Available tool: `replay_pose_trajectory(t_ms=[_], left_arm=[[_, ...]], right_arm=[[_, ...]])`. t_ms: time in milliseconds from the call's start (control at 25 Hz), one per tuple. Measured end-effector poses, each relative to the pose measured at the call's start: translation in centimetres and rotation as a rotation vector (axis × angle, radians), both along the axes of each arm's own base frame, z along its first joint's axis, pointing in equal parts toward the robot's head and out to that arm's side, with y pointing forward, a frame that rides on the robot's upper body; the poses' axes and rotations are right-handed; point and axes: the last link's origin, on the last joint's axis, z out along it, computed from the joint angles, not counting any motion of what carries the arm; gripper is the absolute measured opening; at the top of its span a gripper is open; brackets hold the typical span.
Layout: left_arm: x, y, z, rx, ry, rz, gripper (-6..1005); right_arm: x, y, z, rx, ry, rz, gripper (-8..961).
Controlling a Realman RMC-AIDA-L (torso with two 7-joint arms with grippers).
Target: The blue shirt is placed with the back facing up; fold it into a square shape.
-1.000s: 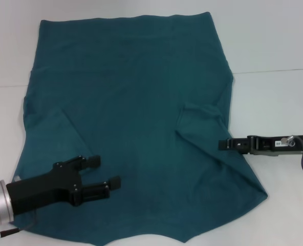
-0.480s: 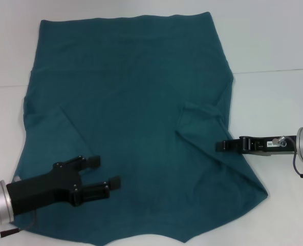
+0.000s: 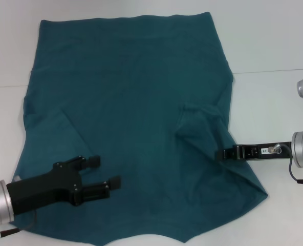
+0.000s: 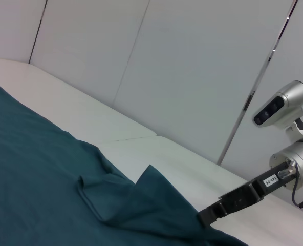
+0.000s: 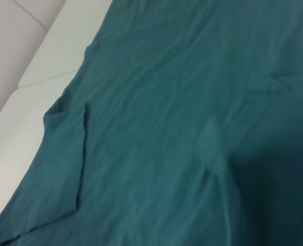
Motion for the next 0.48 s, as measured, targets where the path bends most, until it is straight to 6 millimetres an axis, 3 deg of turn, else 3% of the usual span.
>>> replay_pose_trajectory(t_ms=[440, 480], left_arm=[[0.08, 0.11, 0.06, 0.004, -0.004, 0.0, 948], [0.07, 0.12, 0.07, 0.006, -0.004, 0.001, 948]], right_arm=[[-0.63, -0.03, -0.39, -0.031, -0.024, 0.057, -1], [-0.65, -0.03, -0.27, -0.029, -0.025, 0.064, 20]])
